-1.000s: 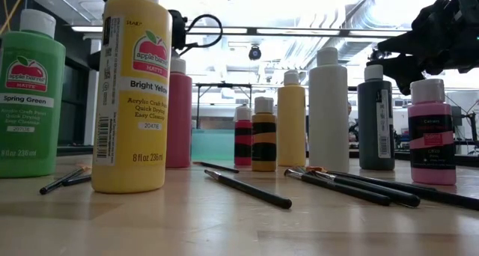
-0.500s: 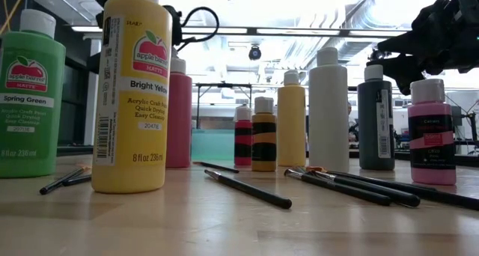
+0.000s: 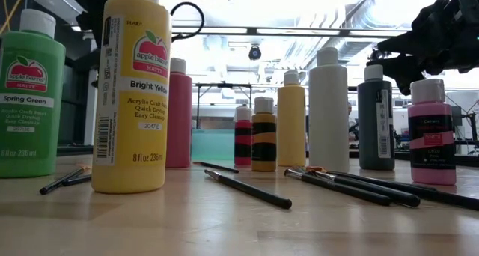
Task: Pick & Place Paint Supplies
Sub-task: Put the dark pink paint bottle into the green bin
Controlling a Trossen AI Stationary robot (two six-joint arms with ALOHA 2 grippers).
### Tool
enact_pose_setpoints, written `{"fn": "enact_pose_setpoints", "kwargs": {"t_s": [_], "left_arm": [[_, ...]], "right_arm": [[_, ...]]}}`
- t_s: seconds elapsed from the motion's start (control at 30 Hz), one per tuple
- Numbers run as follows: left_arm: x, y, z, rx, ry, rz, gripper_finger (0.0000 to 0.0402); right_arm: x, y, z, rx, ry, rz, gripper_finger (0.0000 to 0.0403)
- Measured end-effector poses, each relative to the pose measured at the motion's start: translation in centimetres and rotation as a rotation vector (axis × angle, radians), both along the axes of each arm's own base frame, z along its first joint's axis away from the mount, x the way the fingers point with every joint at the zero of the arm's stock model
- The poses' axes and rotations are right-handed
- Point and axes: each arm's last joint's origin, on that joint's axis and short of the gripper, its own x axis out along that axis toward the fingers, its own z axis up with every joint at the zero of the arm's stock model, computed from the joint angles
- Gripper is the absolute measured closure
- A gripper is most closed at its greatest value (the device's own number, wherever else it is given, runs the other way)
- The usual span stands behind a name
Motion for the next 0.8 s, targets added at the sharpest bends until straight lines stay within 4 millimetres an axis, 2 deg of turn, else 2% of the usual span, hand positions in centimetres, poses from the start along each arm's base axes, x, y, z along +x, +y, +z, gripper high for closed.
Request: {"fn": "enact_pose_setpoints", "kwargs": {"t_s": [0.8], "left_arm": [[-0.03,-0.03,0.2,-0.01,-0.016,0.017,0.0181]], "right_arm": [[0.0,0.0,-0.01,0.0,0.0,0.0,0.0166]]}}
